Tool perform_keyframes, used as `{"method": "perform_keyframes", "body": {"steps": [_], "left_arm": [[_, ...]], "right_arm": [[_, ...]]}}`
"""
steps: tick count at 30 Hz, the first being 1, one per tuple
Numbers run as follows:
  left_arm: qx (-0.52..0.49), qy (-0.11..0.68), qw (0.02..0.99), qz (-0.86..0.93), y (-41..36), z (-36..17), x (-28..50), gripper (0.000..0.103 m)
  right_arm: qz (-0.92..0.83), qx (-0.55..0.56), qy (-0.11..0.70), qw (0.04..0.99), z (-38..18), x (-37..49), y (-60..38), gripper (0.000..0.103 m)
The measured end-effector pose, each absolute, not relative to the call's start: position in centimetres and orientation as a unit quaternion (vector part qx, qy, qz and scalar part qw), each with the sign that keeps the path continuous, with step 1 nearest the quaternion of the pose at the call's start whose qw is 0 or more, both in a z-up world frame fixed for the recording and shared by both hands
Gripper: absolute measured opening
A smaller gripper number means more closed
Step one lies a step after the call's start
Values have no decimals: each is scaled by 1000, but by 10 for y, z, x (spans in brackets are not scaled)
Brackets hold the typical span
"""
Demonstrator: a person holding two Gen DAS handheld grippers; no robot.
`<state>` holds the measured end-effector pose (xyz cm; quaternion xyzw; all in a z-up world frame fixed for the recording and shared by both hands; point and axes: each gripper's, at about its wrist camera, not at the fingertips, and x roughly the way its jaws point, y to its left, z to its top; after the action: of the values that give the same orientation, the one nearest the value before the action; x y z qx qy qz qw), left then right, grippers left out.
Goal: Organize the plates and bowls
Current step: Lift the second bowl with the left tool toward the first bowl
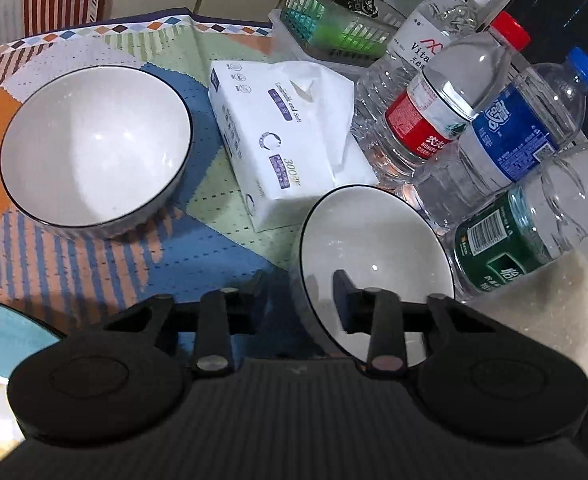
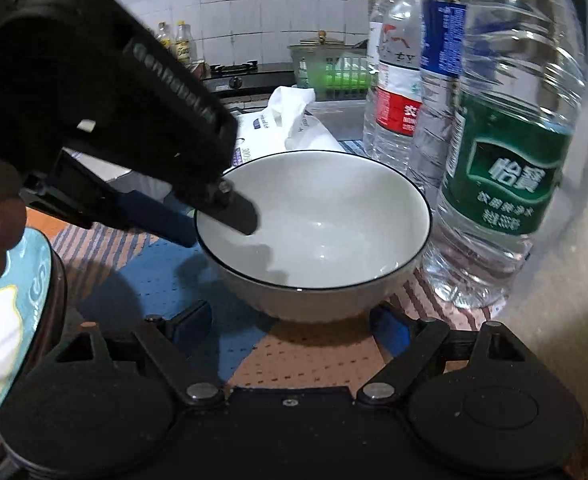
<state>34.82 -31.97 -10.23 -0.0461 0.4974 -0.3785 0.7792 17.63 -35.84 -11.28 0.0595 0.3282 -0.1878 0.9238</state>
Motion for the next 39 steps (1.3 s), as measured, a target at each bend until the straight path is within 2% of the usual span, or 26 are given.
{"method": "perform_keyframes", "body": {"steps": [3, 6, 21, 27, 39], "left_arm": [[-64, 509, 776, -369, -320, -103, 351, 13], [-57, 507, 777, -368, -320, -103, 350, 12], [-24, 506, 781, -365, -285, -79, 312, 13], [-13, 500, 781, -375, -269, -53, 288, 14], [-16, 500, 783, -370, -216, -13, 238, 14]], "right_arm": [[-173, 33, 338, 925, -113, 182, -360, 94], [-173, 40, 339, 924, -113, 184, -366, 95], [-120, 1, 322, 939, -99, 150, -351, 92], [-103, 13, 307, 946, -79, 121, -339, 92], [-31, -35, 317, 947, -30, 70, -305, 92]]}}
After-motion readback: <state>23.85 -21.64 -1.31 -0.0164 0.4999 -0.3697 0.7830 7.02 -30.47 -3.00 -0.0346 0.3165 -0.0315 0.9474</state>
